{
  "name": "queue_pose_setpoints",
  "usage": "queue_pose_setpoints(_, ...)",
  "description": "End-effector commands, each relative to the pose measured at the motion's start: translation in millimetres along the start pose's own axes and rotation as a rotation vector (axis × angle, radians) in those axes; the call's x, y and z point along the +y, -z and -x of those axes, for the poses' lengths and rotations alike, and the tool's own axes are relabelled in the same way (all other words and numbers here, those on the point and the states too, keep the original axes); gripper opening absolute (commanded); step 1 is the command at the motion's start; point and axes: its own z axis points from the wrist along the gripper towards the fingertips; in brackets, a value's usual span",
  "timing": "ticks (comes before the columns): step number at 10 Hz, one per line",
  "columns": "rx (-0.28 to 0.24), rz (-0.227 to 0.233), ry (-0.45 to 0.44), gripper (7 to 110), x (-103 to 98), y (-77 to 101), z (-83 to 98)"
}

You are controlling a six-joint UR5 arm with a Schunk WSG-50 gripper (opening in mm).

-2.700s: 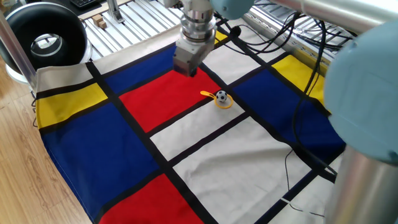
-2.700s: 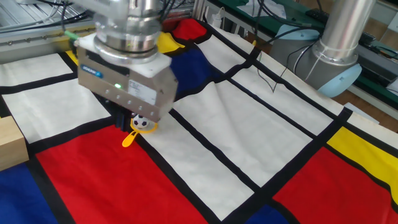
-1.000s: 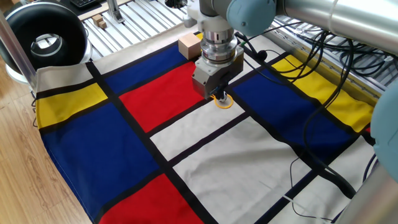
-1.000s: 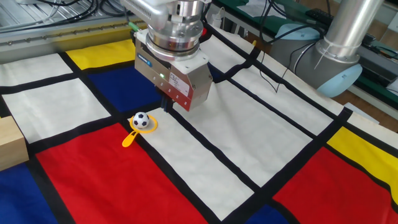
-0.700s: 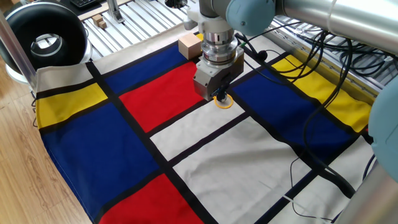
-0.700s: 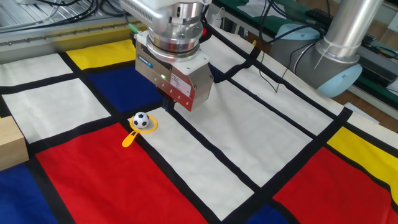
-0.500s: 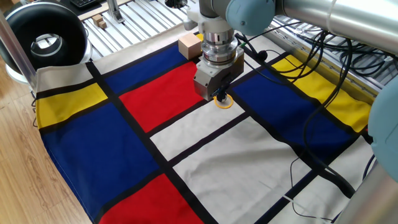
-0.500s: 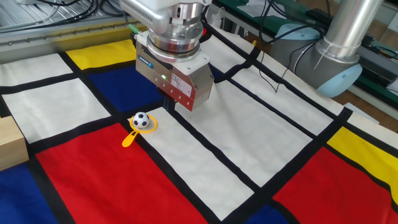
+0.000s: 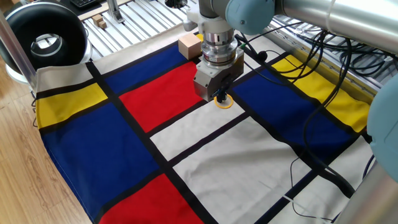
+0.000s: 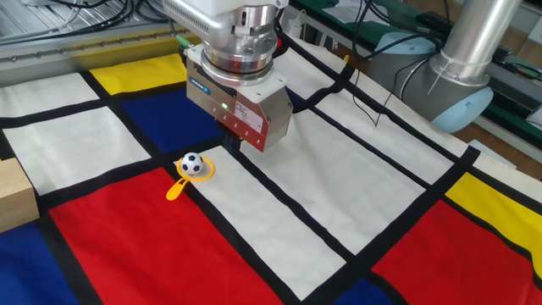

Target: Attach the bubble ring to the ball

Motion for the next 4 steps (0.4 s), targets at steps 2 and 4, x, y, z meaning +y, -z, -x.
queue_pose_setpoints(2, -0.022, 0.025, -0.005, 7, 5.4, 1.4, 5.6)
queue_pose_setpoints(4, -0.022, 0.026, -0.011, 7, 6.3, 0.7, 6.0)
